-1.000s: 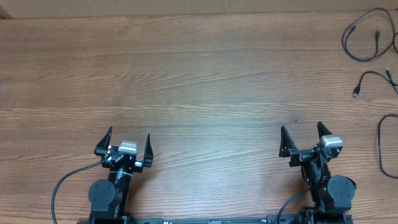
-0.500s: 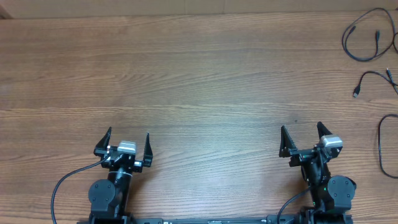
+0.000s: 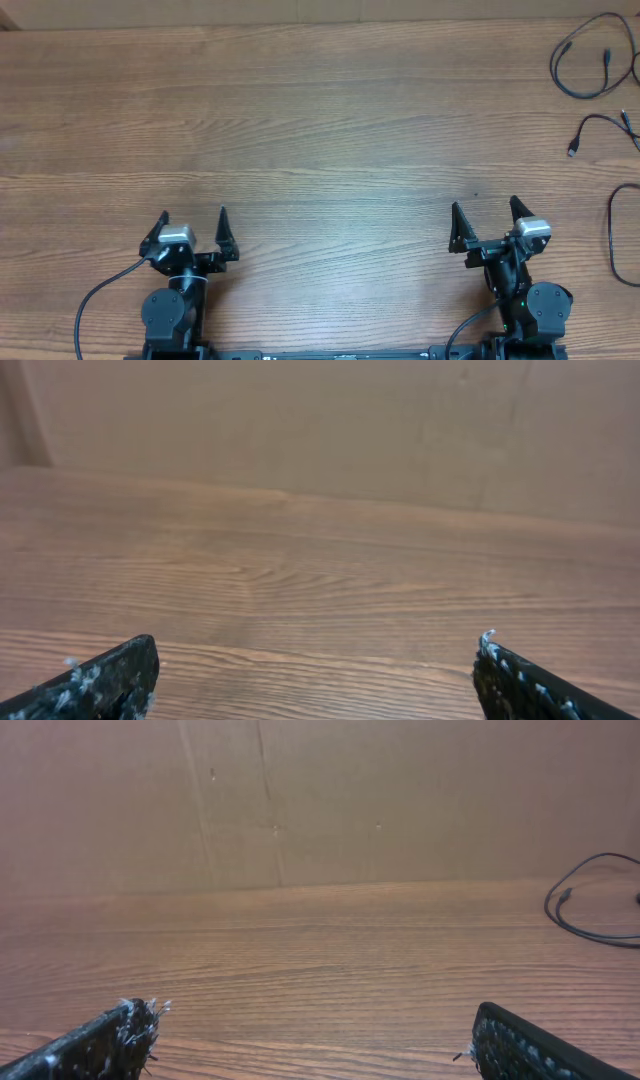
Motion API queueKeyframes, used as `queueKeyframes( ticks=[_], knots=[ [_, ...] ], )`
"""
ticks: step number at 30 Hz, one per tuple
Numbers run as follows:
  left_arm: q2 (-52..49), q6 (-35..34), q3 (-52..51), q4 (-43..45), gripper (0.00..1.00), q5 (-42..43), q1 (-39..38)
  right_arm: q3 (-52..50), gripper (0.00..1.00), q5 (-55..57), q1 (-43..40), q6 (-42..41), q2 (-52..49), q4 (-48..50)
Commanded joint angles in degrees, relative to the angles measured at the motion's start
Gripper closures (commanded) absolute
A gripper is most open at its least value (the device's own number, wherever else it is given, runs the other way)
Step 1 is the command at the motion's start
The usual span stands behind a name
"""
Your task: Untangle cables
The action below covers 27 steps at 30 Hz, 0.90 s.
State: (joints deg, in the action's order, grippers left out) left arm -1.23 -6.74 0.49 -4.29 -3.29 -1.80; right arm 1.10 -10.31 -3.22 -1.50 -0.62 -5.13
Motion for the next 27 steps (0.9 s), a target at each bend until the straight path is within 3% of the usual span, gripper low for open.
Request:
queueKeyframes(
  ticks=[1, 27],
  knots=[
    [0.5, -2.3, -0.2, 0.2, 0.0, -0.6, 1.7, -0.2, 0.0, -0.2, 0.3, 0.0, 0.4, 0.3],
    [0.5, -0.5, -0.2, 0.1, 0.0, -0.2, 0.9, -0.2, 0.0, -0.2, 0.3, 0.0, 0.4, 0.3]
  ],
)
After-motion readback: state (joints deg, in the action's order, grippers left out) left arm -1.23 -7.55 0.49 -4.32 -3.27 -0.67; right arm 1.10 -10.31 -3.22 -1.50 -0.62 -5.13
